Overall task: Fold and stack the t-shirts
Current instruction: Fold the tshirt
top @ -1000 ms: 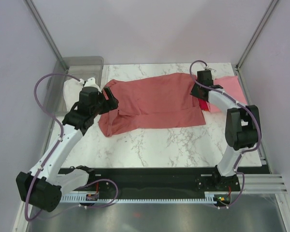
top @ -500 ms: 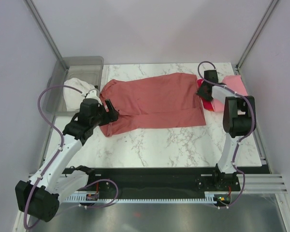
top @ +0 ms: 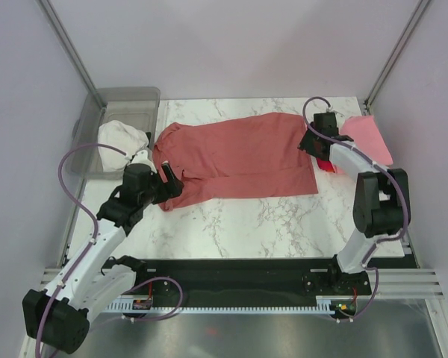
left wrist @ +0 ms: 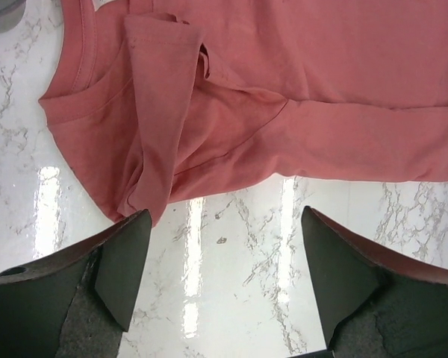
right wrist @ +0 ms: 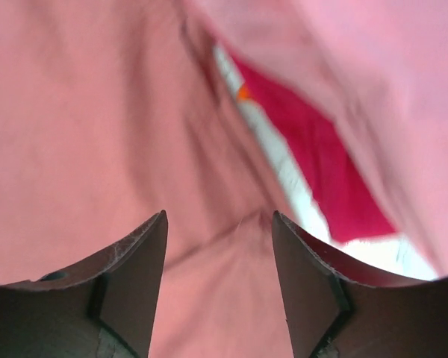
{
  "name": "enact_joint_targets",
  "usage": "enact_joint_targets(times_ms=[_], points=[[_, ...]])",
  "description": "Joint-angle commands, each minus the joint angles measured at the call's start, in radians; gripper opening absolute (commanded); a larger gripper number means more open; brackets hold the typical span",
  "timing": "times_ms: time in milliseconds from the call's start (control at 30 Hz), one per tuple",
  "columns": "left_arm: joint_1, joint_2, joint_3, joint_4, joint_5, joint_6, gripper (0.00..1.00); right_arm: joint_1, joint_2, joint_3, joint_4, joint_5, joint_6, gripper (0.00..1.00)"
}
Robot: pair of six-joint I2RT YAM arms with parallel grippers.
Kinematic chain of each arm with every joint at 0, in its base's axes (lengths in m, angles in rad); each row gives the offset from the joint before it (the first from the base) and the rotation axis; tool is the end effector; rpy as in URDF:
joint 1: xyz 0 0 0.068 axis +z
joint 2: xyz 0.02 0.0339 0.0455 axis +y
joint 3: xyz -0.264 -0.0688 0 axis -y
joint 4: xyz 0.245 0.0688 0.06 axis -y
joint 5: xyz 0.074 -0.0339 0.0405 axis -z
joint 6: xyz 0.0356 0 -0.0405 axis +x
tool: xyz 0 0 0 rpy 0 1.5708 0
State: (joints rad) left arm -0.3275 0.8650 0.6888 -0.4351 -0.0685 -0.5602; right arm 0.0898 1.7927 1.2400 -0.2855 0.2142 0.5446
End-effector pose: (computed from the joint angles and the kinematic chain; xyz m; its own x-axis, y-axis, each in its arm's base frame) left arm 0.1808 -0.0589 0.2677 -0.6027 -0.3551 -0.7146 -0.0618 0.9136 -0.4018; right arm 0.3900 0.0275 0.2126 -0.6054 0.4538 -0.6539 0.4298 0.8779 0.2113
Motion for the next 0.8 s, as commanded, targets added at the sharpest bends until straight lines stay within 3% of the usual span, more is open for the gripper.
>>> enact_joint_targets(times_ms=[0, 300, 533, 767], points=[[-0.002, -0.011, -0.031, 0.045, -0.014, -0.023, 0.89, 0.039, -0.146, -0.095, 0.032, -0.015, -0.018, 0.65], [-0.001, 0.136, 0.011, 0.105, -0.070, -0.001, 0.90, 0.053, -0.139, -0.186, 0.066, -0.036, -0.028, 0.58], [-0.001, 0.242, 0.028, 0.134, -0.109, 0.017, 0.87, 0.076, -0.078, -0.185, 0.098, 0.034, -0.043, 0.57], [-0.002, 0.243, -0.014, 0.162, -0.132, 0.020, 0.85, 0.090, -0.003, -0.152, 0.108, 0.126, -0.043, 0.56]])
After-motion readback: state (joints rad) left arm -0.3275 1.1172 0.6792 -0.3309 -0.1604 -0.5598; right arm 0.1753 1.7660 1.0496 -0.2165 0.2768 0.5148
